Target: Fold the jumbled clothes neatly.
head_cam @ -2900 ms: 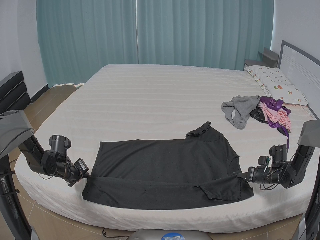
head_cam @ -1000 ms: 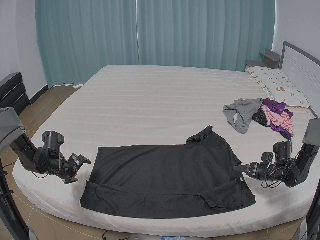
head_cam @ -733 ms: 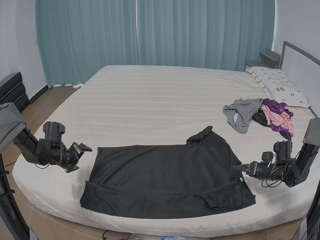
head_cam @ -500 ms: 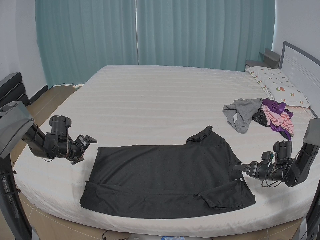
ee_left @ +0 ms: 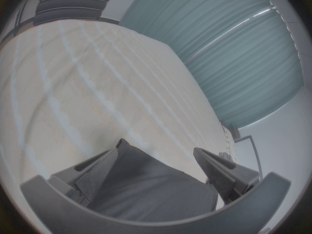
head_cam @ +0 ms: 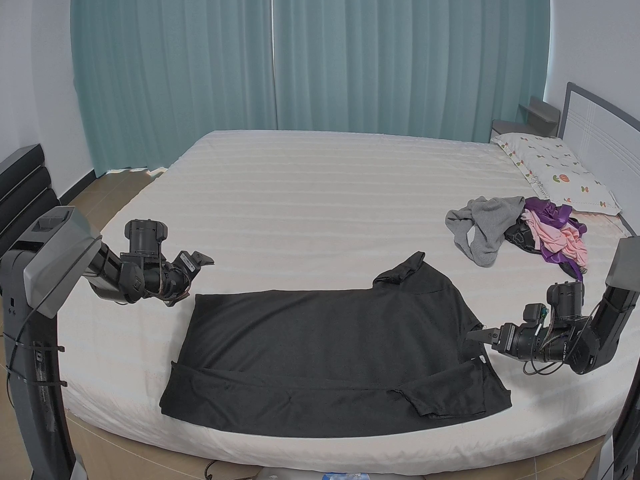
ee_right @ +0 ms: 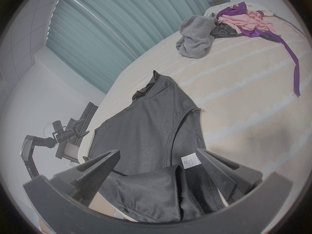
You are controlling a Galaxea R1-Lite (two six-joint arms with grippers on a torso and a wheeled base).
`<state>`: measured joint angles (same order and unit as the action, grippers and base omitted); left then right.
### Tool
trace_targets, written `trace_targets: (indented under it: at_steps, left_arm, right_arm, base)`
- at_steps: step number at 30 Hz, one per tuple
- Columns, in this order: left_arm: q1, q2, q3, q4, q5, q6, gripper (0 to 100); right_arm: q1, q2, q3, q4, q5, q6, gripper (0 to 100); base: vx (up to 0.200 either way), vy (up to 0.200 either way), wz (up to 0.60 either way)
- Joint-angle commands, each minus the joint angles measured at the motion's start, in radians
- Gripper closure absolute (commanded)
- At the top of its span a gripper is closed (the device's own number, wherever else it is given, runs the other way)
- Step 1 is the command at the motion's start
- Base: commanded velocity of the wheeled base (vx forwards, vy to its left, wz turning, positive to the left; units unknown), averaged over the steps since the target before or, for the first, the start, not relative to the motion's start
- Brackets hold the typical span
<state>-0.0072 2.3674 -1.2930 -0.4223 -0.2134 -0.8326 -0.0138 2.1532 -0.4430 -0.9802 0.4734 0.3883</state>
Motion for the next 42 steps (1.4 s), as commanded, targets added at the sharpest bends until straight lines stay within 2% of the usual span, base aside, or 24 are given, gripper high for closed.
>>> trace_targets:
  at_steps: [1,16,26,33,34,42]
  left_arm:
    - [0.001,0.078,-0.035,-0.003,0.002,-0.003,0]
    - [0.001,0.108,-0.039,-0.061,0.008,0.000,0]
    - [-0.002,0.134,-0.039,-0.069,0.012,0.055,0]
    - [-0.005,0.142,-0.035,-0.102,0.019,0.061,0]
    - [-0.008,0.144,-0.035,-0.101,0.019,0.061,100]
    - [-0.007,0.138,-0.019,-0.102,0.035,0.062,100]
  right_arm:
    - [0.000,0.005,0.000,0.000,0.001,0.000,0]
    - [0.012,0.024,0.007,0.002,-0.001,0.000,0]
    - [0.023,0.025,0.010,0.000,0.001,0.000,0]
    - [0.021,0.025,0.010,0.000,0.001,0.000,0]
    - [0.021,0.025,0.010,0.000,0.001,0.001,0]
    - [0.018,0.022,0.009,0.000,0.001,0.001,0]
  base:
    - [0.000,0.000,0.00]
    - [0.000,0.000,0.00]
    - [0.000,0.000,0.00]
    - [0.000,0.000,0.00]
    - [0.000,0.000,0.00]
    - [0.000,0.000,0.00]
